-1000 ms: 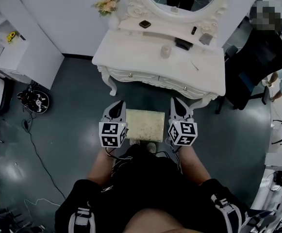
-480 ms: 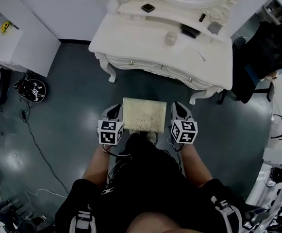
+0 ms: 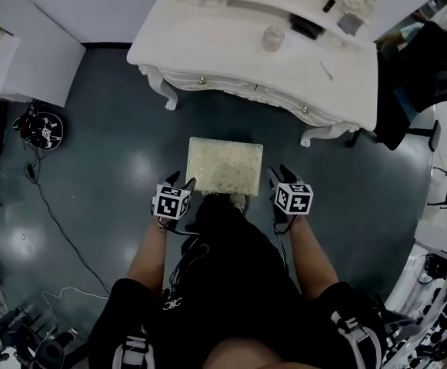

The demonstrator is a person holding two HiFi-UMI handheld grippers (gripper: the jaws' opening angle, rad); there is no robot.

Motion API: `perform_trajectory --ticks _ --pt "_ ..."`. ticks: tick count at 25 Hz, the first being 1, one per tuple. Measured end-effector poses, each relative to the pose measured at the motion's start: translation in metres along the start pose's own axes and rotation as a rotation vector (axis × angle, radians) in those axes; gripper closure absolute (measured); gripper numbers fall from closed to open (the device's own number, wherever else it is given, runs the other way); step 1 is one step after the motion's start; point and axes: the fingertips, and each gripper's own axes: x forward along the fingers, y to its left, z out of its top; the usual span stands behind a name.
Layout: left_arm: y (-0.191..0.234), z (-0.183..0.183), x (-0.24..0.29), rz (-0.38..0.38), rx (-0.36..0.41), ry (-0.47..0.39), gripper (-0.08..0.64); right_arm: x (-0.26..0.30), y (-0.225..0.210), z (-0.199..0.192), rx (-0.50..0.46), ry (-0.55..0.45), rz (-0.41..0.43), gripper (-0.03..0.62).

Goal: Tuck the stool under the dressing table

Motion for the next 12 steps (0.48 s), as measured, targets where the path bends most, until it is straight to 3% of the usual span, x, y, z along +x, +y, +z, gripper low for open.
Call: perform_trajectory --ticks 5,12 --pt "0.022 -0.025 0.047 -0.022 -0.019 0.075 0.327 0.038 -0.017 -0.035 0.091 0.049 0.062 0.382" --pt "0.048 -0.051 0.129 -0.122 -0.063 0.118 0.318 0.105 -0.046 -0.090 0.098 0.152 0.101 0.373"
